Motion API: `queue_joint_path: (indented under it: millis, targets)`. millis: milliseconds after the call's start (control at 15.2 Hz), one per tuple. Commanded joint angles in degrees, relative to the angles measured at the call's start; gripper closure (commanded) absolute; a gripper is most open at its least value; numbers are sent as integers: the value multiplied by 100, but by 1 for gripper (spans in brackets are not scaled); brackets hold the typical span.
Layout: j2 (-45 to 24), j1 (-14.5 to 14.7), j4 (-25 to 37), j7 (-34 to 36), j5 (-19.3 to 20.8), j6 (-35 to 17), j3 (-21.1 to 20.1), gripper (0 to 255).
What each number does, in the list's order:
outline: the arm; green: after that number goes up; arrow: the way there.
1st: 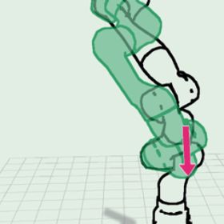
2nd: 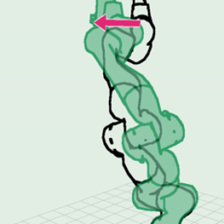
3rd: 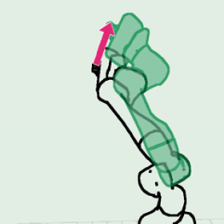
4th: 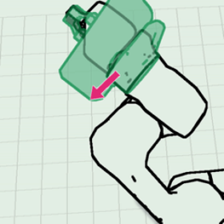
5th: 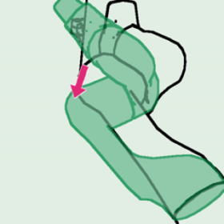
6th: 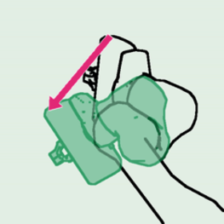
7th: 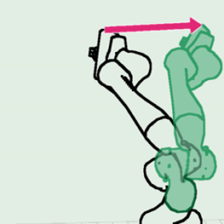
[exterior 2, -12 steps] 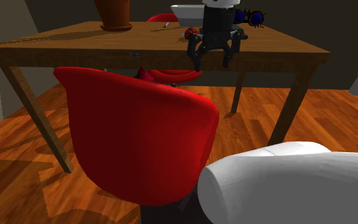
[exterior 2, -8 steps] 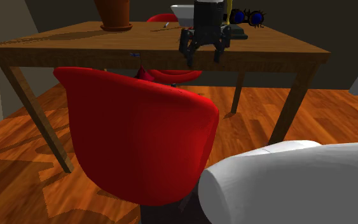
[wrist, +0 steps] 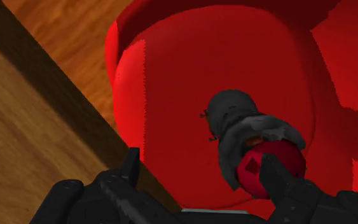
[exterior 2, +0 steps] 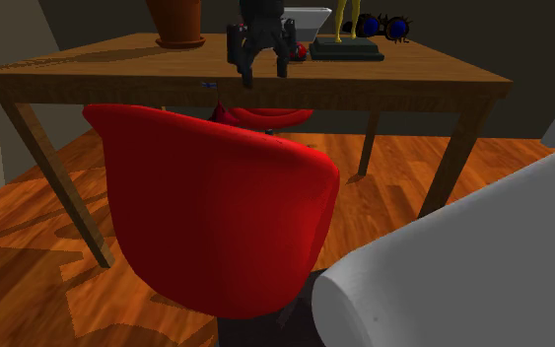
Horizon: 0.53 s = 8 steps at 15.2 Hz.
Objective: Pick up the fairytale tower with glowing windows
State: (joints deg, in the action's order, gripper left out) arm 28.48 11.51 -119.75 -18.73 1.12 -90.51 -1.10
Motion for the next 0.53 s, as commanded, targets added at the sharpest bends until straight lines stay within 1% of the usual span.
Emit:
queue_joint_path:
  millis: [0,462]
  targets:
    - [-288,197,354,-277,-31,169,-124,0]
    - [-1239,791,1610,-1174,-58,801,-593,0]
